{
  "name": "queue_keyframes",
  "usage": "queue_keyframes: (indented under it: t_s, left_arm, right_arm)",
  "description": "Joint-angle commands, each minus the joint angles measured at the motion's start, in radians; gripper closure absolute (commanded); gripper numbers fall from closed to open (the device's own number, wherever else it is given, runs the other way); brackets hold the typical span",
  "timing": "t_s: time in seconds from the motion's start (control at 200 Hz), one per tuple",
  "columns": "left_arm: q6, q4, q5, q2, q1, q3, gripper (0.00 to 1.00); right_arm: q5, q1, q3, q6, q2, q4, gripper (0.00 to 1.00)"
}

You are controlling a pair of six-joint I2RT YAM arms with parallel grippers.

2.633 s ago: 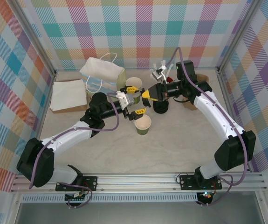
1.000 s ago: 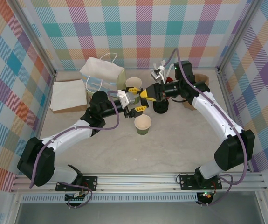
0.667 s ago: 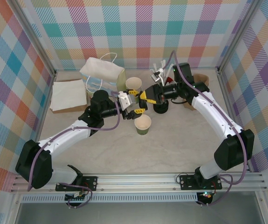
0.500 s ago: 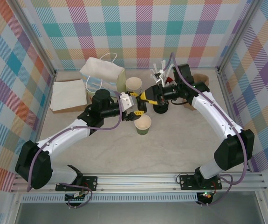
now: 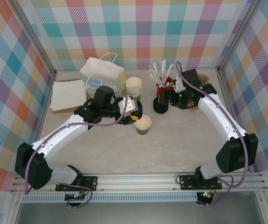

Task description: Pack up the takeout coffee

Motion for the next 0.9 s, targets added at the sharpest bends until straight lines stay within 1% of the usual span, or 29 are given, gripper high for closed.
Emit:
queue_keyframes:
  t_s: [0.0, 0.065, 0.195, 0.29, 0.56, 0.895]
  left_arm:
    - [0.062, -0.162, -0.033, 0.031, -0.012, 0.054, 0.35]
    - [0.076, -0.211, -0.055, 0.052, -0.022, 0.083, 0.36]
    - [0.104, -0.306, -0.117, 0.103, -0.051, 0.149, 0.36]
    - [0.123, -0.353, -0.146, 0.142, -0.071, 0.189, 0.37]
    - [0.169, -0.487, -0.248, 0.277, -0.127, 0.314, 0.38]
    - [0.198, -0.55, -0.288, 0.379, -0.155, 0.423, 0.39]
  right_arm:
    - [0.203, -0.015, -0.038, -0.015, -0.003, -0.061, 0.24]
    - [0.226, -0.02, -0.07, -0.021, 0.01, -0.05, 0.21]
    - [0.28, -0.021, -0.133, -0.017, 0.039, -0.016, 0.11]
    - [0.318, -0.023, -0.168, -0.013, 0.058, 0.008, 0.07]
    - [0.372, -0.03, -0.213, -0.009, 0.079, 0.028, 0.03]
    - [0.387, -0.041, -0.237, -0.009, 0.076, 0.037, 0.01]
